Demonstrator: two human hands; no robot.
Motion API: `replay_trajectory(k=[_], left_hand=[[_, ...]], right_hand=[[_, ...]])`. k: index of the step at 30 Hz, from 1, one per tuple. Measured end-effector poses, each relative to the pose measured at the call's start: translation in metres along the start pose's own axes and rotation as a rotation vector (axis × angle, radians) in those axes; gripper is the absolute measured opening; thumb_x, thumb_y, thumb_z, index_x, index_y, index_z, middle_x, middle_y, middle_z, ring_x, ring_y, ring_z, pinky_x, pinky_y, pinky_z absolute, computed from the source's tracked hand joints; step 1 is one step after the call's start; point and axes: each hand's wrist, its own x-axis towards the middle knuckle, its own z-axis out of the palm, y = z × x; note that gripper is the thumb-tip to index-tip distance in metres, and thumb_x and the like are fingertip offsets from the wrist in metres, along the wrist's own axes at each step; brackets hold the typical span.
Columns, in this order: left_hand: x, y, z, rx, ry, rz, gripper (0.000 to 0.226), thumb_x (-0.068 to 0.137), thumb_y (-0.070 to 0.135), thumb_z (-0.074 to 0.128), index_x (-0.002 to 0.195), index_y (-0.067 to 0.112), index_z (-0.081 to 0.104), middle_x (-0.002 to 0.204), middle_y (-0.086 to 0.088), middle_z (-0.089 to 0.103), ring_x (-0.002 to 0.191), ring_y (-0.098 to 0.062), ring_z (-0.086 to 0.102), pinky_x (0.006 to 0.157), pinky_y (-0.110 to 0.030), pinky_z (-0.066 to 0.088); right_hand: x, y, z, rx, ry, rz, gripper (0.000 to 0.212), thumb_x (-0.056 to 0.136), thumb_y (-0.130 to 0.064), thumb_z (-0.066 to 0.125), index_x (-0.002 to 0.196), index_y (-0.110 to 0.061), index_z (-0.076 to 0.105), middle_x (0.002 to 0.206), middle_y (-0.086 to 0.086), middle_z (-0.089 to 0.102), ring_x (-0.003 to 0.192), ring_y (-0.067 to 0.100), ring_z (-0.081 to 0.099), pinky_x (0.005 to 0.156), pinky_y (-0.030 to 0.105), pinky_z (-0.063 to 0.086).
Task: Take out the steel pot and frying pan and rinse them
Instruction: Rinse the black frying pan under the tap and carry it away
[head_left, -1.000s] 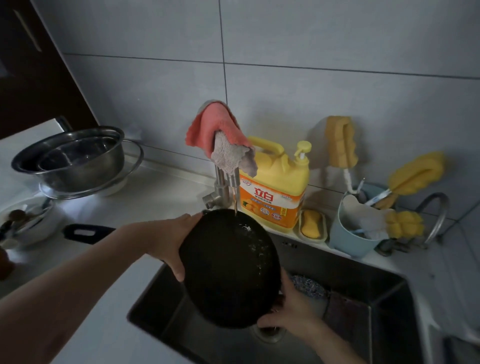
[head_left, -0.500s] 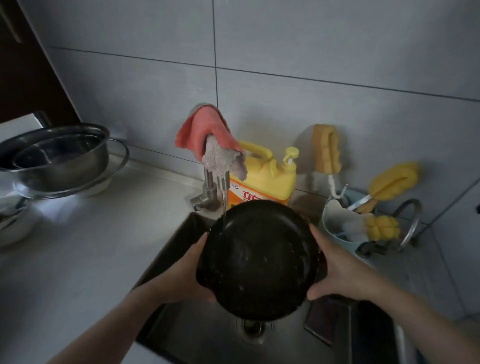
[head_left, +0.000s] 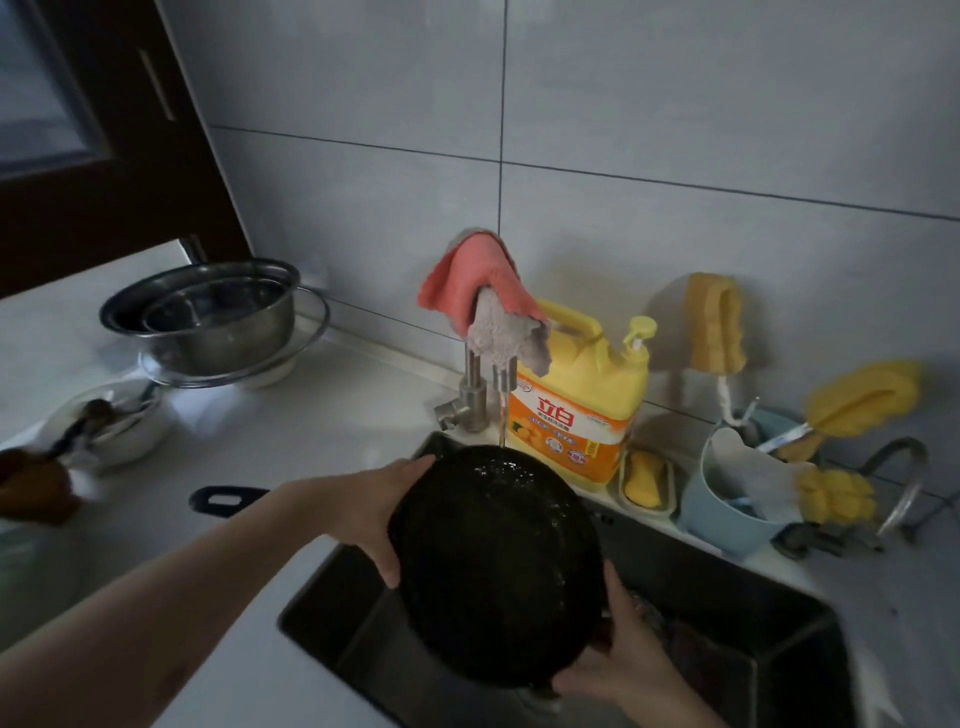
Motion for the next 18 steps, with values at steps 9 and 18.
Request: replay_trajectory(k=[9, 18], left_hand=[[0.004, 0.016, 0.051, 0.055, 0.291, 0.016, 0.145, 0.058, 0.051, 0.084, 0.144, 0.036, -0.032, 0.159, 0.004, 0.011, 0.131, -0.015, 0.042, 0.107, -0.031, 0.039], [0.010, 0.058, 0.110, 0.172, 0.650, 0.137, 0.134, 0.072, 0.054, 0.077, 0.145, 0.029, -0.032, 0.153, -0.015, 0.029, 0.099, -0.018, 0.066, 0.076, -0.021, 0.053]], right_hand=[[-0.003, -0.028, -0.039, -0.226, 0.160, -0.239, 0.144, 0.042, -0.051, 0.096, 0.149, -0.054, -0.002, 0.150, -0.027, 0.033, 0.140, -0.001, 0.031, 0.116, 0.036, 0.030], [-0.043, -0.011, -0.081, -0.622, 0.444, -0.280, 0.141, 0.061, -0.030, 0.092, 0.148, -0.047, -0.018, 0.161, -0.011, 0.012, 0.143, 0.008, 0.025, 0.114, 0.030, 0.030]])
